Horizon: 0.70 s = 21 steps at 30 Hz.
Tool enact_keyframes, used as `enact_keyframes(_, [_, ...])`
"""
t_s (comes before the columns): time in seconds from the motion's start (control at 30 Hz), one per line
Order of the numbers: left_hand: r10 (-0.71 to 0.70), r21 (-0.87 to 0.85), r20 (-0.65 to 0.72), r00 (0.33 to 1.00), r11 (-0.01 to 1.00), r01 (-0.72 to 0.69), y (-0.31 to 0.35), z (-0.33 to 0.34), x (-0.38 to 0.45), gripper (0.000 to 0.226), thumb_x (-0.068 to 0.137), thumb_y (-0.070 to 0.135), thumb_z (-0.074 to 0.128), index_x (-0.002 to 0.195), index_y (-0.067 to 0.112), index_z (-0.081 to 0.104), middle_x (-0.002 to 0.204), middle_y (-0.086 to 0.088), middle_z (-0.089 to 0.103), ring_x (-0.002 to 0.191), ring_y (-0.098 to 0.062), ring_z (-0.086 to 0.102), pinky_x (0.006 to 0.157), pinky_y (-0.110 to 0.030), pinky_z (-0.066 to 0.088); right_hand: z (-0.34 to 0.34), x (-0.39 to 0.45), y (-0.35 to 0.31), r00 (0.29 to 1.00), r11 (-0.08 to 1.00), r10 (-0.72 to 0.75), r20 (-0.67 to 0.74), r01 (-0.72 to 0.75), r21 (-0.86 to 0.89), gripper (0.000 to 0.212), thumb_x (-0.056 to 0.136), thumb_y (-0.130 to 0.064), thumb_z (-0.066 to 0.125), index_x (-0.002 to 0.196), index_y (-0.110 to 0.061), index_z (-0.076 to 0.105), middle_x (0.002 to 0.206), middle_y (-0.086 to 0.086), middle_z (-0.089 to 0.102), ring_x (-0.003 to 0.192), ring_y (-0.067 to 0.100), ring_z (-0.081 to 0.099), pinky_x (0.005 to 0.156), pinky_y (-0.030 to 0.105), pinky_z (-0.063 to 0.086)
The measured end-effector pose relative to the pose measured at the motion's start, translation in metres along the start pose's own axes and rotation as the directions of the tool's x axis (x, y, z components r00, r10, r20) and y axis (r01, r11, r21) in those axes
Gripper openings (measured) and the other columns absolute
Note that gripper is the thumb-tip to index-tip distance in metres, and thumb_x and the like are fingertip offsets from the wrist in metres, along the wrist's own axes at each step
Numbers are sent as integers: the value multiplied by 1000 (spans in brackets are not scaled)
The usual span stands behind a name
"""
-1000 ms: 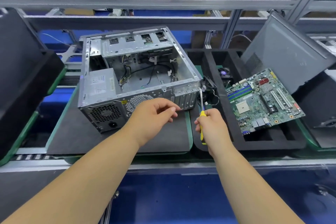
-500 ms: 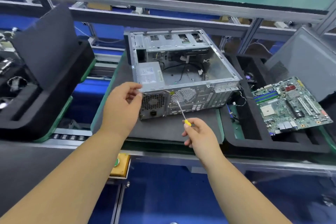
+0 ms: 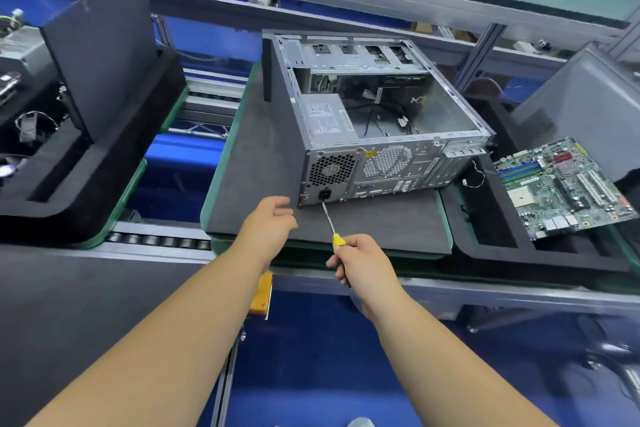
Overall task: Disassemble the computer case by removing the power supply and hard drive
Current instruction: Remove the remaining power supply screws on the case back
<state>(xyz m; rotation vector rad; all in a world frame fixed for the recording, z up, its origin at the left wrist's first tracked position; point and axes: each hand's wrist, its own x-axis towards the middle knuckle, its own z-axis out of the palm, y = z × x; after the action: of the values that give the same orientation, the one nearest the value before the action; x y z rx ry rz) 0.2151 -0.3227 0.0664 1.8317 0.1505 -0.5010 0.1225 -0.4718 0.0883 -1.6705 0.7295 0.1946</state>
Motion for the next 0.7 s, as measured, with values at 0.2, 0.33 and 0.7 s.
enact_keyframes(0.2, [-26, -43, 8, 1000, 999, 27, -6, 0, 6, 46, 91, 12, 56, 135, 25, 53, 117, 10, 65, 109, -12, 61, 104, -35, 45, 11, 12, 1, 1000, 999, 3, 22, -2, -38, 10, 96, -18, 51, 103, -19, 58, 82, 1, 70, 62, 11, 53, 57, 26, 45])
enact_keyframes(0.33, [-18, -257, 104, 994, 966, 44, 0, 9, 9, 37, 95, 6, 53, 131, 8, 57, 105, 2, 71, 102, -11, 68, 97, -28, 53, 16, 20, 1, 999, 999, 6, 47, -4, -37, 10, 96, -19, 52, 105, -21, 58, 83, 2, 70, 62, 10, 54, 53, 23, 43])
enact_keyframes(0.7, [-151, -657, 186, 971, 716, 237, 8, 22, 18, 23, 97, -2, 46, 114, -1, 62, 106, -16, 73, 100, -21, 71, 83, -25, 57, 19, 31, 2, 997, 1000, 6, 77, -6, 1, 10, 98, -22, 52, 106, -21, 58, 82, 1, 71, 61, 9, 53, 54, 23, 44])
